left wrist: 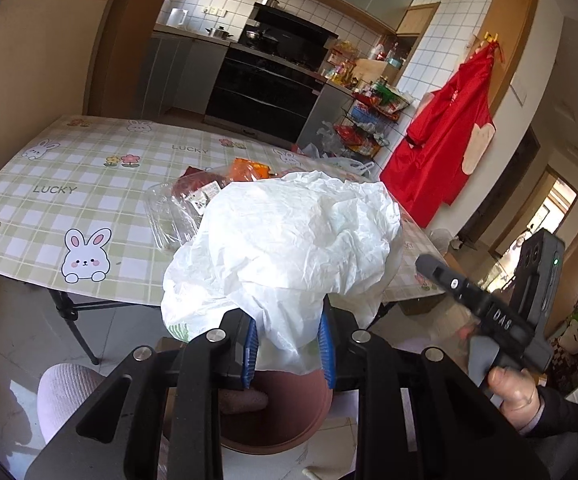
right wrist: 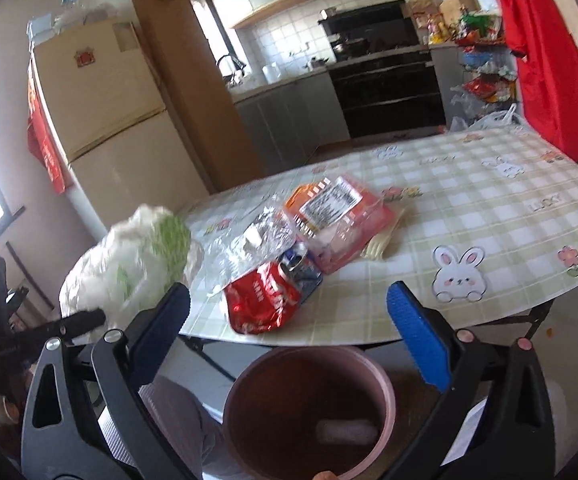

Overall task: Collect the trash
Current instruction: 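Open the right tool to drop the bubble wrap into the bin, then open the left tool to drop the white bag into the bin, then grasp the red Coca-Cola can with the left tool, then grasp the clear plastic tray with the right tool while the left tool holds the can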

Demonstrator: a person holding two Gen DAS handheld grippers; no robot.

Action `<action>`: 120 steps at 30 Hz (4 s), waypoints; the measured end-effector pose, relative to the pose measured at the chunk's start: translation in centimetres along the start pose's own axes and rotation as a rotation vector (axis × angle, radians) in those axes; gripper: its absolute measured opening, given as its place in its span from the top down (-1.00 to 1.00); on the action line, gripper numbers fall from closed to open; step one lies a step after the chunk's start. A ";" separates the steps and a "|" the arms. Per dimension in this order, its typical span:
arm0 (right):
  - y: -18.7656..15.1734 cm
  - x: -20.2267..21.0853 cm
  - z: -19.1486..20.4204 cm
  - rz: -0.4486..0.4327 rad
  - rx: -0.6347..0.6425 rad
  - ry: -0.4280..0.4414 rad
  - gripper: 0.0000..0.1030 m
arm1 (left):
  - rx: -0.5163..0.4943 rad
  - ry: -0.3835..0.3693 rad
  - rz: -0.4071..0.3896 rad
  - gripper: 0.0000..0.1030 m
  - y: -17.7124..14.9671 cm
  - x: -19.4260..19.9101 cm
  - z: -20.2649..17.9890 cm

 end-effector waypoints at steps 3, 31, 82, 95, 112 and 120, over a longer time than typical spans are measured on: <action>0.8 1.0 -0.6 -0.057 0.024 -0.062 -0.89 | -0.033 -0.005 0.029 0.52 -0.7 -0.7 -0.6; -0.9 1.5 -3.5 -0.045 -0.035 -0.127 -0.89 | -0.068 -0.005 0.257 0.06 -4.8 -5.6 -2.2; -4.1 -4.4 -7.5 0.137 -0.093 -0.129 -0.89 | 0.298 0.186 0.128 0.60 2.2 -12.8 6.6; 1.4 -15.7 1.1 0.250 0.152 0.149 -0.59 | 0.372 0.241 -0.051 0.60 4.4 -4.8 13.0; -2.3 -24.7 4.9 0.458 -0.260 0.266 0.11 | 0.508 0.250 -0.093 0.60 3.4 -3.0 18.8; -1.8 -26.9 3.7 0.456 -0.453 0.208 0.13 | 0.519 0.231 -0.100 0.60 3.5 -3.1 19.2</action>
Point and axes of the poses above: each gripper's, at about its wrist camera, not at the fingertips, and x roughly against the way its jaws point, z to its left, y to its top, the point moved 6 cm from there along -x, roughly the way its jaws point, and after that the axes turned 8 degrees about x, right-handed, at the moved point
